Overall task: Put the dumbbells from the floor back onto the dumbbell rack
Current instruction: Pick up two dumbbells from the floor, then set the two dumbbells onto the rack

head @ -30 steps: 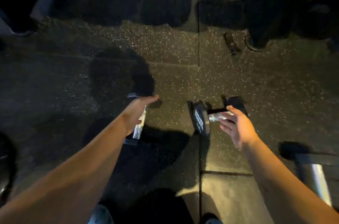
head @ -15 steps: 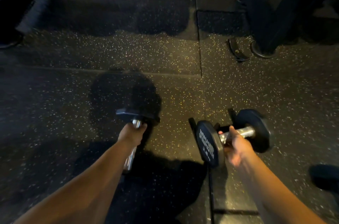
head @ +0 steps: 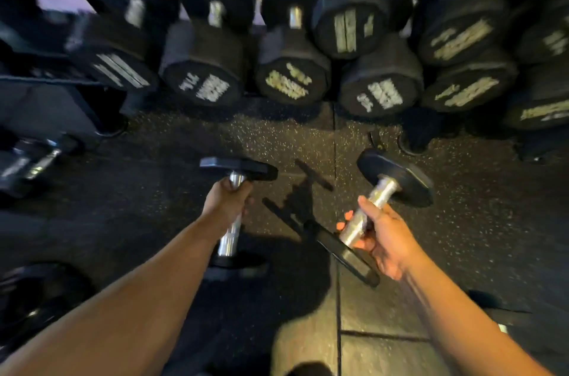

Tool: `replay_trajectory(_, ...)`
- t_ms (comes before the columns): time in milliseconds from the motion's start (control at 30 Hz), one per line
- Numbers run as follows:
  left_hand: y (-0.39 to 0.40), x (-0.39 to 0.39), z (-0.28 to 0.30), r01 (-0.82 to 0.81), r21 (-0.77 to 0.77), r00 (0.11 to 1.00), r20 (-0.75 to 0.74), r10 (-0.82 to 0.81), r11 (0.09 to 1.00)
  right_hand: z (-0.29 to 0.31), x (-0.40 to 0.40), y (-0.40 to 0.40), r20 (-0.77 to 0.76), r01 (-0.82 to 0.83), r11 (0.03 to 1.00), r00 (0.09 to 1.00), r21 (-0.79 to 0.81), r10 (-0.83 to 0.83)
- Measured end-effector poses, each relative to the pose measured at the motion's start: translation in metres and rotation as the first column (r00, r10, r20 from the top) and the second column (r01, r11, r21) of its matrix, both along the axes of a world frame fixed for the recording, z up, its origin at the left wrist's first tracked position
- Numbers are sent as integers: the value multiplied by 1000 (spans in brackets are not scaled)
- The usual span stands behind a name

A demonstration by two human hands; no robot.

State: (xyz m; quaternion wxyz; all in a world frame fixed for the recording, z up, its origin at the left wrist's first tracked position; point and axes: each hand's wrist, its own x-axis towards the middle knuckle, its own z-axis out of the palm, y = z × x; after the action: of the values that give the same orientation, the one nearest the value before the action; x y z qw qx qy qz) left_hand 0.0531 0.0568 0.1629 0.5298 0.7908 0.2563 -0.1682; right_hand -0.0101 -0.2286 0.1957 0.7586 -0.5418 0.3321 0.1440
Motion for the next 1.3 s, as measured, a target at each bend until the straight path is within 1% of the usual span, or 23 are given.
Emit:
replay_trajectory(100, 25, 11, 122, 8, -52, 1000, 30, -6, 999, 115, 23, 21, 58, -91, 995, 994, -46, 93)
replay_trajectory(167, 43, 18, 202, 9, -125, 999, 47, -4, 992, 189, 37, 37, 90, -155, 986, 983, -70, 161)
replay_trajectory(200, 53, 23, 239, 12, -165, 998, 58, -2, 986, 226, 44, 47, 103, -185, 980, 976, -77, 192)
replay_trajectory(300, 84, 34, 347, 19, -216, 996, 90, 1, 976, 323, 64, 78, 157, -256, 961, 950, -109, 271)
replay_trajectory(433, 137, 52, 453, 54, -213, 990, 138, -25, 976, 430, 87, 131, 237, -323, 934, 905, -154, 352)
replay_trajectory(500, 166, 58, 498, 101, -199, 983, 168, -68, 975, 470, 100, 159, 278, -371, 913, 871, -169, 405)
replay_trajectory(567, 197, 66, 535, 107, -169, 968, 242, -64, 980, 503, 118, 188, 321, -408, 900, 841, -156, 436)
replay_trajectory(667, 246, 92, 573, 60, -173, 949, 314, -3, 983, 535, 156, 236, 346, -459, 874, 804, -158, 484)
replay_trajectory(767, 293, 126, 594, -10, -167, 932, 357, 70, 986, 548, 202, 282, 370, -510, 845, 763, -161, 531)
replay_trajectory(867, 330, 166, 610, -67, -97, 909, 405, 100, 993, 547, 259, 327, 394, -540, 829, 738, -144, 549)
replay_trajectory(967, 365, 211, 616, -151, -77, 894, 415, 169, 986, 547, 320, 370, 407, -584, 806, 715, -100, 568)
replay_trajectory(1067, 400, 252, 619, -224, -114, 885, 393, 251, 968, 550, 374, 409, 399, -612, 789, 710, -58, 580)
replay_trajectory(1133, 419, 276, 623, -242, -113, 881, 391, 267, 964, 554, 406, 433, 385, -626, 778, 707, -51, 593)
replay_trajectory(1233, 452, 313, 630, -278, 12, 873, 421, 247, 960, 555, 450, 466, 378, -661, 750, 688, -26, 620)
replay_trajectory(1300, 480, 339, 630, -271, 13, 860, 452, 237, 962, 551, 478, 489, 371, -688, 726, 671, -13, 643)
